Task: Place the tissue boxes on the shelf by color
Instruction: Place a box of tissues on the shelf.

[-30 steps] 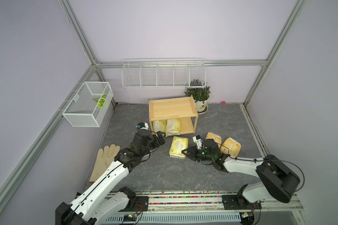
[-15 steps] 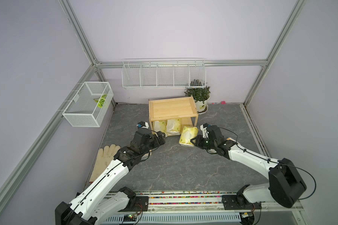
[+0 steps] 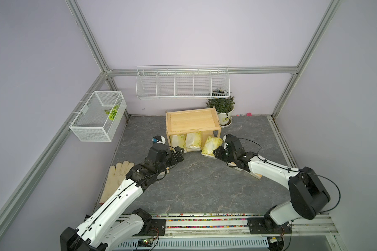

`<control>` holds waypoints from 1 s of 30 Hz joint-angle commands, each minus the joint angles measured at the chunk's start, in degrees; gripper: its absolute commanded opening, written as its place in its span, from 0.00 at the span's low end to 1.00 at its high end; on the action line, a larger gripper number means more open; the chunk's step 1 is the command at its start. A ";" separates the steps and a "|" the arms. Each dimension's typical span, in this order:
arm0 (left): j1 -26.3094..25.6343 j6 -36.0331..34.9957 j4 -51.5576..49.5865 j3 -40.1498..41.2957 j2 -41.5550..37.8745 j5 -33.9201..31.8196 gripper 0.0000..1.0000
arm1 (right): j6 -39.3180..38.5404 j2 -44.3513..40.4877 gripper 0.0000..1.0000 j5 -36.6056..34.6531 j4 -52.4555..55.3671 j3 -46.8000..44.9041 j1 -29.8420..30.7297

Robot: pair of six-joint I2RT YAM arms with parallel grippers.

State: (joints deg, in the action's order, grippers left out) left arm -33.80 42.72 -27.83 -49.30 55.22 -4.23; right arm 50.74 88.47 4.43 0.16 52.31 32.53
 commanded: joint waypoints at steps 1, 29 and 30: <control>0.00 -0.86 -0.65 0.38 -1.12 0.10 1.00 | -0.01 1.63 0.17 -3.99 -3.24 2.17 -0.29; 0.05 -0.86 -0.47 1.59 -2.11 0.27 1.00 | -5.22 13.59 0.19 -8.04 2.11 14.62 0.25; -0.01 -0.88 -0.47 1.57 -2.13 0.27 1.00 | -5.21 14.18 0.21 -7.82 2.21 15.00 0.14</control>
State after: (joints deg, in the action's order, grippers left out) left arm -33.80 42.72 -28.01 -48.40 53.87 -4.23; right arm 46.96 101.01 -2.72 2.50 65.67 33.41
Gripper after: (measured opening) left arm 0.997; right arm 0.206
